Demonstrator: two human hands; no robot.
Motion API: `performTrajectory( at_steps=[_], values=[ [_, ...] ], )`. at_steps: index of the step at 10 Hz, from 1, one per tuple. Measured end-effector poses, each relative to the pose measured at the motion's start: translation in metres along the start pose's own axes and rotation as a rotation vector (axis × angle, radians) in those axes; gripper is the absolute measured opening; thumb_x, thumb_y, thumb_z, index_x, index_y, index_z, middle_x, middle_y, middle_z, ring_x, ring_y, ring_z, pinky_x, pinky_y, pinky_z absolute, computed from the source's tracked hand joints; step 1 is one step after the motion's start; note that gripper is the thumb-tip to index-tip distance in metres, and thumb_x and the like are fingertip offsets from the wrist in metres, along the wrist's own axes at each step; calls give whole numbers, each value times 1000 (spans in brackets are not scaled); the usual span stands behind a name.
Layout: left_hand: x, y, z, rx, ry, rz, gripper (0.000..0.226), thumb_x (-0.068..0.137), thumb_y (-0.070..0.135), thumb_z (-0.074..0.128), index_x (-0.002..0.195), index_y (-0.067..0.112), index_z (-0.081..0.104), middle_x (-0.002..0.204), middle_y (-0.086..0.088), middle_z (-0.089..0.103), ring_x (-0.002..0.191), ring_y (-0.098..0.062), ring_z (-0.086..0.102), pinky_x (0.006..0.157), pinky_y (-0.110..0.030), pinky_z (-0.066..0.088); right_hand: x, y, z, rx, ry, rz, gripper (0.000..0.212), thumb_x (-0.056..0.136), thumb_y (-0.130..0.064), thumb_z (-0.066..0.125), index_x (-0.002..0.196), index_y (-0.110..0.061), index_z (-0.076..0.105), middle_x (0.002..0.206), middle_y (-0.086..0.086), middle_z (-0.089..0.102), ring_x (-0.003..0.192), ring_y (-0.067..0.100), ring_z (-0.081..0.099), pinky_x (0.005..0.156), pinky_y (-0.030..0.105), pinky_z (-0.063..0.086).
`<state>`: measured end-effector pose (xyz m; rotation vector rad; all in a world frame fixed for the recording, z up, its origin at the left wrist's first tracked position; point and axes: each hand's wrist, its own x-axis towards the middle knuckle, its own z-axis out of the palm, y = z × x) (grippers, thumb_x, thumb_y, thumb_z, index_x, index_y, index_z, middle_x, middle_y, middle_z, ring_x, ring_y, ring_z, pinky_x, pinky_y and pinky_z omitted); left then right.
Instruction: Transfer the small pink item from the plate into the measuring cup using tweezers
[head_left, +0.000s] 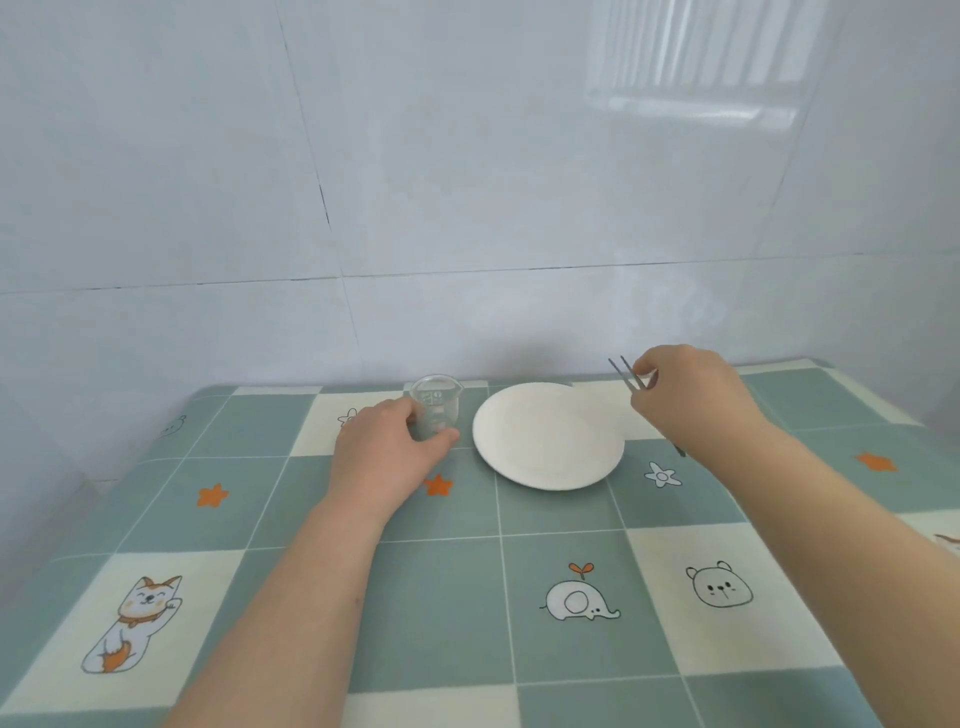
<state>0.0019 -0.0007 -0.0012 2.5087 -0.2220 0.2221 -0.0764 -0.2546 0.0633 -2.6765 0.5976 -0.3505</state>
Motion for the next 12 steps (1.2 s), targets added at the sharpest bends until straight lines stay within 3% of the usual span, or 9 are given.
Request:
performTrajectory(
  at_steps=[2,6,9,10,11,12],
  values=[
    [2,-3,2,-15,-3,-3,36,75,53,65,98,26,68,107,10,68,97,-14,57,81,-33,45,1,15,13,-4,-41,71,35,77,-1,58,111,6,64,106,24,71,103,38,65,86,46,56],
    [3,-4,3,-9,3,-2,40,74,54,66,102,26,69,109,9,68,102,-15,58,83,-34,46,12,23,31,-58,-68,82,34,77,0,57,109,6,66,107,24,71,105,36,65,85,45,56],
    [2,-3,2,-14,1,-4,39,74,54,67,100,25,69,109,9,68,101,-15,59,82,-33,45,14,28,36,-84,-75,57,23,78,-5,58,95,6,67,95,22,73,97,37,67,74,40,56],
    [2,-2,1,-8,1,-3,40,73,53,68,101,25,69,109,9,68,102,-15,59,84,-34,46,9,26,31,-77,-78,60,23,81,-10,60,97,5,67,95,19,72,99,36,67,73,38,54],
    [3,-4,2,0,-5,3,40,72,53,69,101,25,68,108,9,68,100,-15,58,83,-34,46,6,25,26,-79,-61,40,33,88,-18,59,116,0,64,115,16,67,106,34,62,87,39,51],
    [2,-3,1,-3,-3,1,39,71,54,70,98,26,68,106,9,68,99,-15,58,83,-34,46,2,21,16,-35,22,-12,33,92,-24,55,122,-13,62,120,9,59,105,30,60,86,37,49]
  ],
)
